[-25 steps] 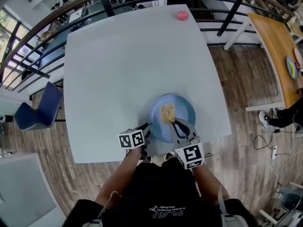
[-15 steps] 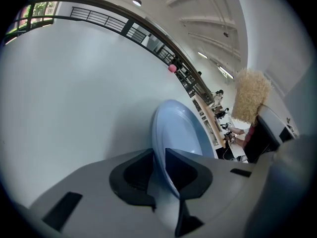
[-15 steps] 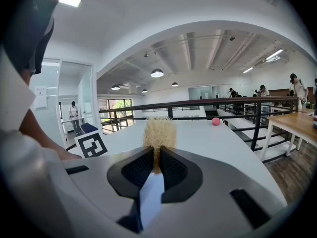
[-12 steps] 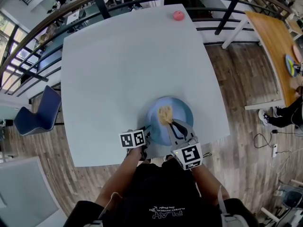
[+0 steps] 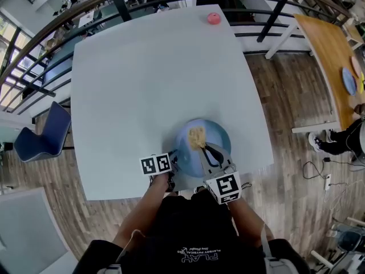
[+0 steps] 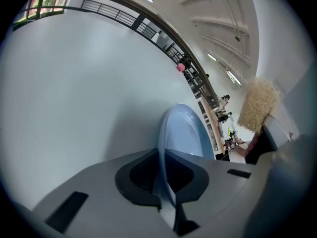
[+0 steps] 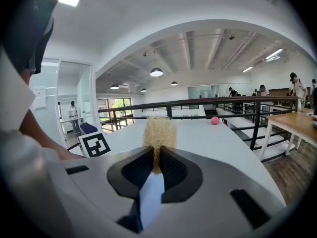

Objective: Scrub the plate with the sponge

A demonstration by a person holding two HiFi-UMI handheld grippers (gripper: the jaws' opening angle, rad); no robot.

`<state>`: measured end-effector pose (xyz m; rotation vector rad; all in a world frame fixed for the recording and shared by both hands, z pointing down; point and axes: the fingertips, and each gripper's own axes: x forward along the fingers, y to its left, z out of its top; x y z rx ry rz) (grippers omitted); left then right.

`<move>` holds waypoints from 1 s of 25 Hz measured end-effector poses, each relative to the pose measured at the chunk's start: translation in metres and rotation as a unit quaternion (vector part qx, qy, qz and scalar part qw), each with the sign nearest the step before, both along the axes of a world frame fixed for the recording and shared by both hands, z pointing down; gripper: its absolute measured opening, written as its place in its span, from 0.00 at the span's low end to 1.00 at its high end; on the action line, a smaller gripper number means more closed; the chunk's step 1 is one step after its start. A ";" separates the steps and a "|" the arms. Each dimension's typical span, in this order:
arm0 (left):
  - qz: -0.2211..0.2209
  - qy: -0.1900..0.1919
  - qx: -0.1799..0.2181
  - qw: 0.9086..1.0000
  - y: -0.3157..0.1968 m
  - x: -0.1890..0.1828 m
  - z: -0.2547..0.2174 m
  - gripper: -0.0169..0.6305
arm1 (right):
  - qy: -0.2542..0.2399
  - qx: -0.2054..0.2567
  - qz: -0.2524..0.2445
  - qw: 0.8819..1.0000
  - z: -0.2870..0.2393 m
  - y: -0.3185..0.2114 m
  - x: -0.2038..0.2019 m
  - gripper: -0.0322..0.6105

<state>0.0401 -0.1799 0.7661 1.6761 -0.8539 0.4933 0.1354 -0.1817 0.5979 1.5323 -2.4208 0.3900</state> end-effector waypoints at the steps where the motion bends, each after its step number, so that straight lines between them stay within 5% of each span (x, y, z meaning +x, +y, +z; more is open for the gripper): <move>1: -0.004 0.005 -0.003 1.000 0.001 -0.001 0.000 0.07 | -0.002 -0.002 0.004 1.000 0.000 0.002 0.001 0.12; 11: -0.017 0.030 0.013 0.999 -0.001 -0.001 -0.012 0.07 | 0.002 -0.021 0.025 0.999 0.010 0.015 0.015 0.12; 25: -0.026 0.053 0.117 0.991 -0.033 -0.016 -0.086 0.07 | 0.015 -0.011 -0.002 1.000 -0.005 0.014 -0.014 0.12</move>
